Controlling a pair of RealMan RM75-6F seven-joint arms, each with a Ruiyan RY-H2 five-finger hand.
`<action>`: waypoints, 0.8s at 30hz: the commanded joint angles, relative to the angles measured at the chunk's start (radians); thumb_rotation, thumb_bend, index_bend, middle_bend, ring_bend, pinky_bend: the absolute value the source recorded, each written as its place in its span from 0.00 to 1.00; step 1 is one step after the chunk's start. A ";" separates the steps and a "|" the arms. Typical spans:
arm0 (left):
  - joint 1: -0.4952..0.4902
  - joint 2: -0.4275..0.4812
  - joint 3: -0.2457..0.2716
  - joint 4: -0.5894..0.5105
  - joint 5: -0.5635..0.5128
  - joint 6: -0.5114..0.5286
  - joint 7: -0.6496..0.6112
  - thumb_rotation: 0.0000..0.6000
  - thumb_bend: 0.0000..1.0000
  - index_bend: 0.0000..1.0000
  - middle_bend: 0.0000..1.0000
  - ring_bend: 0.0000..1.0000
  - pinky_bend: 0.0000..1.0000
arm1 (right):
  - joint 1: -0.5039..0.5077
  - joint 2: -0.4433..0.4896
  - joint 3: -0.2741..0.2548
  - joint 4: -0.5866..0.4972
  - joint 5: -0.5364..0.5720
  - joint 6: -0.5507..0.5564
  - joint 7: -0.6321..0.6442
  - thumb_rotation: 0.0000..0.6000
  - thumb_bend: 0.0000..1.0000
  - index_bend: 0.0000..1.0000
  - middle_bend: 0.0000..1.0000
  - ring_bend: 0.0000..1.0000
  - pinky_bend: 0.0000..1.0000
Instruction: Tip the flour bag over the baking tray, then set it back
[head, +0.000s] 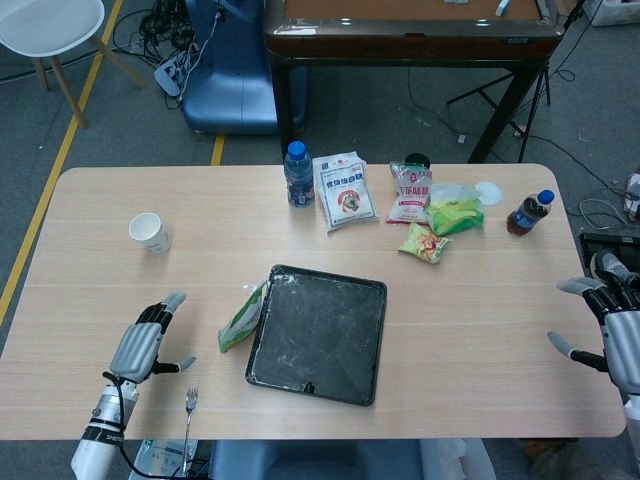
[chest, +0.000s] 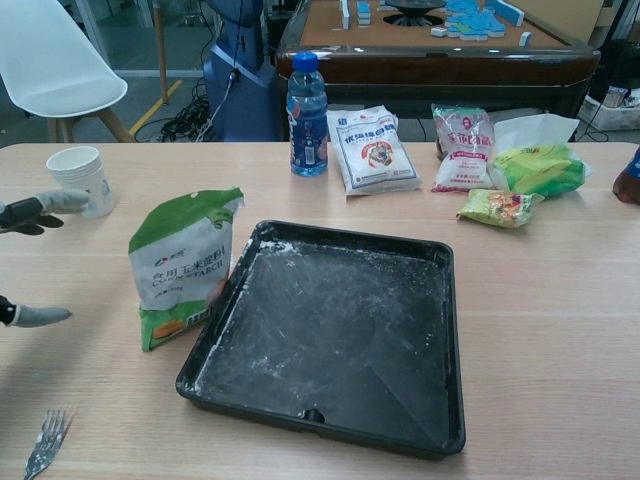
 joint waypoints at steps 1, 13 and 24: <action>-0.025 -0.031 -0.013 0.015 -0.022 -0.023 0.020 1.00 0.13 0.00 0.05 0.10 0.08 | -0.003 -0.001 -0.001 0.003 0.002 0.001 0.003 1.00 0.16 0.32 0.31 0.16 0.27; -0.093 -0.141 -0.045 0.071 -0.097 -0.078 0.049 1.00 0.13 0.00 0.05 0.11 0.11 | -0.026 -0.005 -0.007 0.018 0.011 0.017 0.018 1.00 0.16 0.32 0.31 0.16 0.27; -0.132 -0.244 -0.072 0.153 -0.158 -0.081 0.093 1.00 0.13 0.00 0.05 0.13 0.16 | -0.041 -0.009 -0.010 0.032 0.020 0.023 0.032 1.00 0.15 0.32 0.31 0.16 0.27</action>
